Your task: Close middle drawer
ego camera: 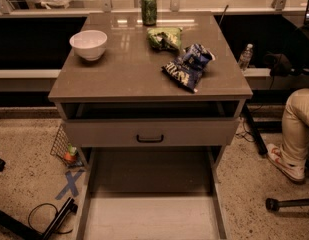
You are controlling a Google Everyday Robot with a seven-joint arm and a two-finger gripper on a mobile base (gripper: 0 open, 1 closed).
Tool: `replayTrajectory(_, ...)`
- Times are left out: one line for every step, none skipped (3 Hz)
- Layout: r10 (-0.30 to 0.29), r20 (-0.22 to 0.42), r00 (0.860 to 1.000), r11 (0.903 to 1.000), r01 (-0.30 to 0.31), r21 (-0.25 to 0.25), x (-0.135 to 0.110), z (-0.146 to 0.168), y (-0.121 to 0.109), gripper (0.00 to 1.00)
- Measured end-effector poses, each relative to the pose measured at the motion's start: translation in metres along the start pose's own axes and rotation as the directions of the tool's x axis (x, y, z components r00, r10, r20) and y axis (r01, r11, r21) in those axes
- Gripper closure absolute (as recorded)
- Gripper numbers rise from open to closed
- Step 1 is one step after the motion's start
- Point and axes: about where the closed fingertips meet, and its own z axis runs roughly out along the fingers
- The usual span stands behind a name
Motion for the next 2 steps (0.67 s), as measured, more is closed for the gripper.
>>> replayTrajectory(0.0,0.0,1.0,1.0,0.0,0.0,0.0,0.0,0.0,1.0)
replayTrajectory(-0.019,0.011,1.0,0.9993,0.019,-0.033,-0.015,0.021,-0.012,1.0)
